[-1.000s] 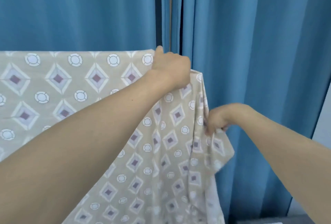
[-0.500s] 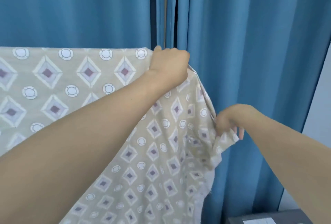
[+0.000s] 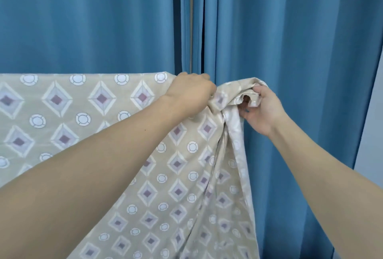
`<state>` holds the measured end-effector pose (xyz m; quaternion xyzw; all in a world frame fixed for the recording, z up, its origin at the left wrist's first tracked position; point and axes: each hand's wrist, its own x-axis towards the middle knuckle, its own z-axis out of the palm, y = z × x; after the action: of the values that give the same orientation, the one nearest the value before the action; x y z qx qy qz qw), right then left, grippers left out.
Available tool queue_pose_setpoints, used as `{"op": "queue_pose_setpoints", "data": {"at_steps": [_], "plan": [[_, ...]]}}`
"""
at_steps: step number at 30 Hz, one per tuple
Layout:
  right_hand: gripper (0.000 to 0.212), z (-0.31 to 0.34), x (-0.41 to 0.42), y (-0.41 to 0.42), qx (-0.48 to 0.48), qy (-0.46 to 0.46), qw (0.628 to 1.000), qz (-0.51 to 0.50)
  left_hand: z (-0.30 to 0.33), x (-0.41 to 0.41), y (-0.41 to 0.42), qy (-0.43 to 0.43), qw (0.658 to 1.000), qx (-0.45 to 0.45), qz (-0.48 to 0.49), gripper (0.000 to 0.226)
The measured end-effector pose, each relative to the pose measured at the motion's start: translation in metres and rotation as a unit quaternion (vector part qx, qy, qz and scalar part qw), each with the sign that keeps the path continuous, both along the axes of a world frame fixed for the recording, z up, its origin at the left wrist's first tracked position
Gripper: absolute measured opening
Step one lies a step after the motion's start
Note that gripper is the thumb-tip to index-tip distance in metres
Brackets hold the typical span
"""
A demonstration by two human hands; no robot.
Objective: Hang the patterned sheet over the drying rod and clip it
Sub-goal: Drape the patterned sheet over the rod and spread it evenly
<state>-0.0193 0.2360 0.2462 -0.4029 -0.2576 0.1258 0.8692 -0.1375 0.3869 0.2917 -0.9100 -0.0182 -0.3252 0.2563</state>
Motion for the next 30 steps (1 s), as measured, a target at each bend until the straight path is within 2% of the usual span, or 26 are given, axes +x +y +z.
{"op": "queue_pose_setpoints", "data": {"at_steps": [2, 5, 7, 9, 10, 12, 15, 16, 19, 21, 25, 30], "plan": [[0.022, 0.003, -0.006, 0.006, 0.009, -0.018, 1.000, 0.001, 0.002, 0.000, -0.002, -0.017, 0.999, 0.015, 0.040, 0.016], [0.020, 0.005, -0.008, 0.013, -0.025, -0.062, 0.998, -0.005, 0.002, -0.005, -0.005, -0.007, 0.997, 0.001, 0.079, 0.036], [0.016, 0.008, -0.010, 0.020, -0.062, -0.090, 0.994, -0.022, 0.003, -0.007, -0.003, 0.005, 0.998, 0.016, 0.060, 0.033], [0.009, 0.009, -0.014, 0.028, -0.133, -0.146, 0.979, -0.056, 0.001, -0.011, -0.001, -0.004, 1.000, -0.010, 0.024, 0.017], [0.009, 0.009, -0.017, 0.032, -0.164, -0.169, 0.970, -0.063, 0.000, -0.013, -0.002, -0.019, 0.999, -0.032, 0.018, 0.013], [0.012, 0.008, -0.022, 0.037, -0.199, -0.179, 0.962, -0.047, -0.002, -0.018, -0.004, -0.065, 0.994, -0.052, 0.067, 0.025], [0.003, 0.005, -0.026, 0.040, -0.204, -0.176, 0.963, -0.033, -0.001, -0.027, -0.003, -0.154, 0.976, -0.054, 0.144, 0.033], [0.008, 0.004, -0.025, 0.041, -0.200, -0.185, 0.961, -0.036, 0.000, -0.030, -0.001, -0.162, 0.973, -0.074, 0.147, 0.030], [0.014, 0.001, -0.030, 0.044, -0.197, -0.246, 0.948, -0.050, 0.000, -0.029, 0.008, -0.151, 0.974, -0.126, 0.108, 0.015], [0.013, 0.000, -0.033, 0.045, -0.220, -0.278, 0.934, -0.046, 0.000, -0.028, 0.011, -0.151, 0.978, -0.118, 0.080, 0.016], [0.029, -0.007, -0.034, 0.043, -0.251, -0.274, 0.928, 0.026, 0.003, -0.031, 0.017, -0.128, 0.983, -0.128, 0.045, 0.023], [0.034, -0.009, -0.039, 0.040, -0.246, -0.263, 0.931, 0.056, -0.001, -0.032, 0.014, -0.111, 0.986, -0.127, 0.009, 0.031]]}}
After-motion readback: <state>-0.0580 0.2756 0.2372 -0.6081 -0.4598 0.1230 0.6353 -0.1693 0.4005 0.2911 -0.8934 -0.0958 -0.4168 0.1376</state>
